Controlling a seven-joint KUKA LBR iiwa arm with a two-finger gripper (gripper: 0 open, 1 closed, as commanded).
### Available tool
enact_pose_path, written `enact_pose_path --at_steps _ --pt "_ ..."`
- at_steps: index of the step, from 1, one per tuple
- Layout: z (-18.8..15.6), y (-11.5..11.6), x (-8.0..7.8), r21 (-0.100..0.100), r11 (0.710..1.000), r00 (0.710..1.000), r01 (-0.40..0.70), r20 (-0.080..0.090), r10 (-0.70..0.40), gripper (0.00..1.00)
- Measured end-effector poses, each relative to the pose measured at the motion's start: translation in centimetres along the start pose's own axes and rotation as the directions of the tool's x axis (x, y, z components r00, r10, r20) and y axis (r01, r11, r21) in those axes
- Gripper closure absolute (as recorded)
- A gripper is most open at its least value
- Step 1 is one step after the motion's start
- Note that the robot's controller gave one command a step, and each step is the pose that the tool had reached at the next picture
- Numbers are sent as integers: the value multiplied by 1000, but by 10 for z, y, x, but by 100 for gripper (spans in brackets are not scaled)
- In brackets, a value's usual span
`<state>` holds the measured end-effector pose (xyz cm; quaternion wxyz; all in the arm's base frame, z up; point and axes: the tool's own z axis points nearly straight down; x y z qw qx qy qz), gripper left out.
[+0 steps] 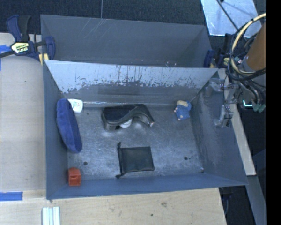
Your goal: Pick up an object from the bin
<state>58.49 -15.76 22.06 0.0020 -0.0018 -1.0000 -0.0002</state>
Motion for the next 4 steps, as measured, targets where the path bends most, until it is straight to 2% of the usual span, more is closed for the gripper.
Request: enact_pose_path --at_steps 1,2,3,4 --pt "136 28 -42 -2 994 994 -107 -1 107 0" --pt "128 27 -45 0 994 994 -106 10 106 100" --pt "23 26 -43 0 988 988 -154 17 154 100" --pt "-54 13 -28 7 958 958 286 13 -286 100"
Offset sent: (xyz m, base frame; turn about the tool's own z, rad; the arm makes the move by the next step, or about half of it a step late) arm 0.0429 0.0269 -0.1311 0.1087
